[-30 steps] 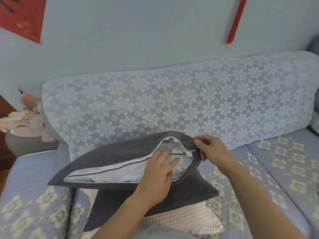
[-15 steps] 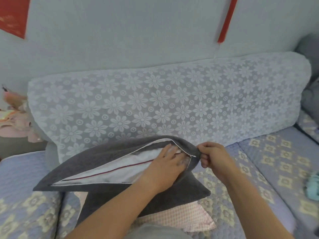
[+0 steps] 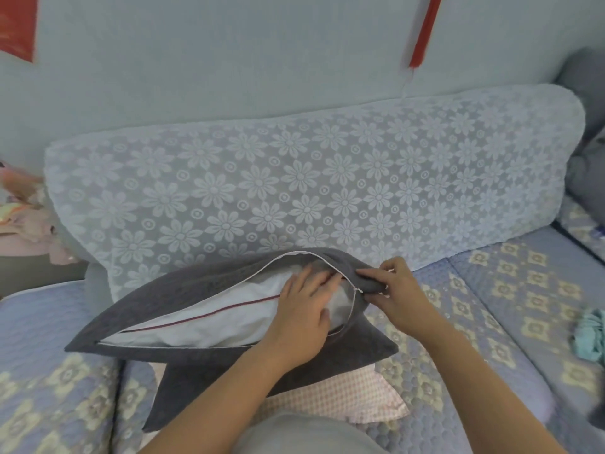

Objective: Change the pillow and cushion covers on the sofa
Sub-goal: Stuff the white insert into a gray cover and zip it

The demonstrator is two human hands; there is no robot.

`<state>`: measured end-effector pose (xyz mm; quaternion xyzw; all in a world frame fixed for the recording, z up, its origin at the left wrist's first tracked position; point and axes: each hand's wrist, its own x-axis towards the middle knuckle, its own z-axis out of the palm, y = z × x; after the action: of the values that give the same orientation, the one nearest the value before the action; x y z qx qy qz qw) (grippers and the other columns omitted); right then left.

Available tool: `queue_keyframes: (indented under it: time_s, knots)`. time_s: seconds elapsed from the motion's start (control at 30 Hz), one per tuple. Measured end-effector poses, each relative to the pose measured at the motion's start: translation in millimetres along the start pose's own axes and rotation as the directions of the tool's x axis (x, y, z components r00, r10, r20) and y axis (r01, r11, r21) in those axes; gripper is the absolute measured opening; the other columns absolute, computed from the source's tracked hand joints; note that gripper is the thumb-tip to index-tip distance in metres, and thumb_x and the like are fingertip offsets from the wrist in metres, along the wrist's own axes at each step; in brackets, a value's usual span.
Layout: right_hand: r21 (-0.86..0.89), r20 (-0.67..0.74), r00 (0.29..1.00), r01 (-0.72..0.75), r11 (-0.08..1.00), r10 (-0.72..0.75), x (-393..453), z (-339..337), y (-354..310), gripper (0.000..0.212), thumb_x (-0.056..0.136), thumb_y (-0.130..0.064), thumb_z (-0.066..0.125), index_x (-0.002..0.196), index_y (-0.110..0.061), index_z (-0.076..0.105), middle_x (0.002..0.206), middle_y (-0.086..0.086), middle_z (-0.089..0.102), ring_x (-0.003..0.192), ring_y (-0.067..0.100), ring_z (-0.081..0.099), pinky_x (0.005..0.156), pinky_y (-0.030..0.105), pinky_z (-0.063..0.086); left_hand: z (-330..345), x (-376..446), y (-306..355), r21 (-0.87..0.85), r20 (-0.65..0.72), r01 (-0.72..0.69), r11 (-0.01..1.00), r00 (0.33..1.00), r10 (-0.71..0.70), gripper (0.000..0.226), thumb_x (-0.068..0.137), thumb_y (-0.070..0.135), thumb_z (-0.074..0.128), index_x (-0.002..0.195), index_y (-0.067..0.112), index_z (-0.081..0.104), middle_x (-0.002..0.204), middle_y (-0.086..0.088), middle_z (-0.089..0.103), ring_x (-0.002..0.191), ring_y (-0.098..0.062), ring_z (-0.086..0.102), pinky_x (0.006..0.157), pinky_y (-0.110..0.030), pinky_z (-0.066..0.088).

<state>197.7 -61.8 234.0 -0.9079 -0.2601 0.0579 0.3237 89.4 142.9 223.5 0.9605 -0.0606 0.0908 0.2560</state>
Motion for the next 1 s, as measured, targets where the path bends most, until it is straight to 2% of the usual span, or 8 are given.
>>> queue_keyframes:
  time_s: [0.13, 0.3, 0.43, 0.53, 0.6, 0.73, 0.9, 1.0]
  knots:
    - [-0.208, 0.017, 0.989, 0.148, 0.967, -0.148, 13, 19, 6, 0.061, 0.076, -0.015, 0.081, 0.133, -0.021, 0.061, 0.140, 0.000, 0.047, 0.122, 0.023, 0.045, 0.106, 0.034, 0.038, -3, -24, 1, -0.169, -0.147, 0.195, 0.966, 0.964, -0.220, 0.039, 0.096, 0.025, 0.054, 0.133, 0.031, 0.063, 0.136, 0.010, 0.050, 0.129, -0.013, 0.039, 0.111, -0.042, 0.036]
    - [-0.064, 0.049, 0.998, 0.046, 0.997, -0.043, 30, 13, 9, 0.044, 0.080, -0.008, 0.078, 0.122, -0.013, 0.069, 0.131, -0.001, 0.060, 0.118, 0.016, 0.056, 0.099, 0.021, 0.039, -3, -48, -49, 0.314, 0.125, 0.316, 0.896, 0.921, -0.368, 0.091, 0.086, 0.070, 0.057, 0.159, 0.046, 0.008, 0.169, 0.001, -0.011, 0.155, -0.033, -0.014, 0.122, -0.059, 0.001]
    - [0.073, -0.104, 0.994, -0.037, 0.997, 0.044, 36, 1, 13, 0.016, 0.088, 0.000, 0.071, 0.101, -0.008, 0.076, 0.095, -0.001, 0.071, 0.086, 0.007, 0.063, 0.076, 0.009, 0.047, -42, -62, -120, 0.482, 0.028, 0.327, 0.813, 0.921, -0.388, 0.114, 0.067, 0.063, 0.082, 0.159, 0.041, 0.018, 0.160, -0.012, 0.031, 0.142, -0.042, 0.035, 0.111, -0.063, 0.031]
    - [0.239, -0.117, 0.981, -0.124, 0.963, 0.155, 38, -3, 14, 0.022, 0.091, 0.000, 0.067, 0.105, -0.016, 0.074, 0.093, -0.010, 0.068, 0.091, 0.008, 0.064, 0.077, 0.006, 0.047, -88, -67, -155, 0.476, -0.062, 0.382, 0.792, 0.913, -0.404, 0.096, 0.074, 0.057, 0.081, 0.156, 0.039, 0.032, 0.139, -0.012, 0.051, 0.124, -0.039, 0.050, 0.098, -0.057, 0.045]
    - [0.171, -0.089, 0.985, -0.130, 0.977, 0.147, 39, -3, 12, 0.023, 0.092, 0.001, 0.066, 0.106, -0.015, 0.075, 0.094, -0.006, 0.068, 0.092, 0.014, 0.063, 0.076, 0.012, 0.046, -111, -74, -168, 0.470, -0.092, 0.404, 0.785, 0.907, -0.411, 0.082, 0.079, 0.051, 0.079, 0.151, 0.039, 0.042, 0.141, -0.012, 0.050, 0.127, -0.037, 0.049, 0.095, -0.057, 0.045]
    - [-0.084, -0.155, 0.988, -0.025, 0.996, 0.011, 43, 1, 0, 0.019, 0.088, 0.001, 0.064, 0.094, -0.016, 0.071, 0.084, -0.004, 0.067, 0.080, 0.015, 0.057, 0.066, 0.025, 0.040, -111, -98, -179, 0.468, 0.018, 0.131, 0.874, 0.987, -0.157, 0.055, 0.073, 0.029, 0.088, 0.123, 0.025, 0.065, 0.147, -0.013, 0.045, 0.134, -0.041, 0.043, 0.098, -0.059, 0.047]
    - [-0.114, -0.187, 0.982, -0.035, 0.993, 0.013, 42, 14, -5, 0.014, 0.094, -0.007, 0.063, 0.102, -0.007, 0.074, 0.093, 0.008, 0.070, 0.091, 0.027, 0.061, 0.075, 0.029, 0.038, -90, -95, -155, 0.438, 0.010, 0.209, 0.874, 0.972, -0.237, 0.040, 0.079, 0.068, 0.053, 0.104, 0.038, 0.063, 0.108, 0.009, 0.054, 0.105, -0.020, 0.049, 0.099, -0.056, 0.037]
    - [0.001, -0.239, 0.969, -0.061, 0.998, 0.060, 41, 6, -10, 0.015, 0.097, -0.009, 0.060, 0.089, -0.013, 0.071, 0.079, 0.004, 0.068, 0.076, 0.020, 0.062, 0.064, 0.023, 0.040, -84, -84, -134, 0.410, 0.160, 0.196, 0.891, 0.946, -0.282, 0.031, 0.079, 0.056, 0.064, 0.071, 0.033, 0.043, 0.100, 0.015, 0.050, 0.107, -0.016, 0.045, 0.108, -0.052, 0.026]
